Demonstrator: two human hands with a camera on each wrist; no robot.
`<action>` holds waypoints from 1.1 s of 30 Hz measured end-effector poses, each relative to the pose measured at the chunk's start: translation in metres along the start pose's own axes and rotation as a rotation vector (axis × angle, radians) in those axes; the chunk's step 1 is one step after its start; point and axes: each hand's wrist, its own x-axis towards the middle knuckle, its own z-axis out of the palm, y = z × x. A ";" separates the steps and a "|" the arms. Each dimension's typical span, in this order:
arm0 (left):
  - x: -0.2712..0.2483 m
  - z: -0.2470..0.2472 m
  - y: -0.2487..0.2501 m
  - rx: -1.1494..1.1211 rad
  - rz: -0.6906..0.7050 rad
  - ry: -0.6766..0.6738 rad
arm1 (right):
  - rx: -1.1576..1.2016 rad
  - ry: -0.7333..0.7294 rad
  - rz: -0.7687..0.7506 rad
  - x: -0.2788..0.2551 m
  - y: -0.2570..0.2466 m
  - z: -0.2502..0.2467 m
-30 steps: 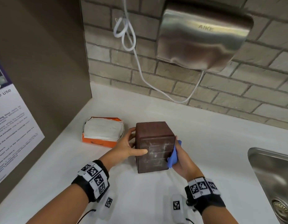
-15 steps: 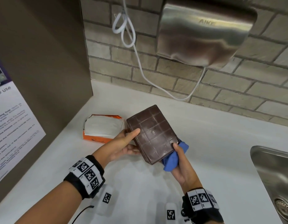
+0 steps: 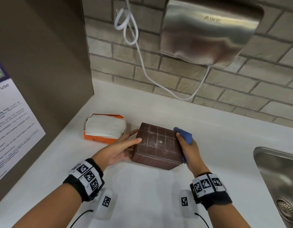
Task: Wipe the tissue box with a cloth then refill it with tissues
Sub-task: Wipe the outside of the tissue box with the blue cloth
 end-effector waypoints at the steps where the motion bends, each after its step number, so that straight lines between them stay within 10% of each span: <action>1: 0.000 0.000 -0.001 0.010 -0.004 -0.004 | -0.047 0.047 -0.033 0.001 0.001 0.002; 10: 0.009 0.015 -0.017 -0.015 0.045 0.292 | -1.014 -0.118 -0.515 -0.026 0.011 0.025; 14: 0.008 0.017 -0.016 0.050 0.052 0.280 | -1.097 -0.349 -0.740 -0.061 0.018 0.036; 21: 0.004 0.016 -0.012 0.100 0.032 0.245 | -0.863 -0.143 -0.242 -0.003 -0.019 0.010; 27: 0.008 0.021 -0.017 0.024 0.058 0.294 | -0.906 -0.356 -0.582 -0.075 0.008 0.054; 33: 0.007 0.019 -0.013 0.022 0.033 0.293 | -0.897 -0.150 -0.313 -0.009 -0.013 0.019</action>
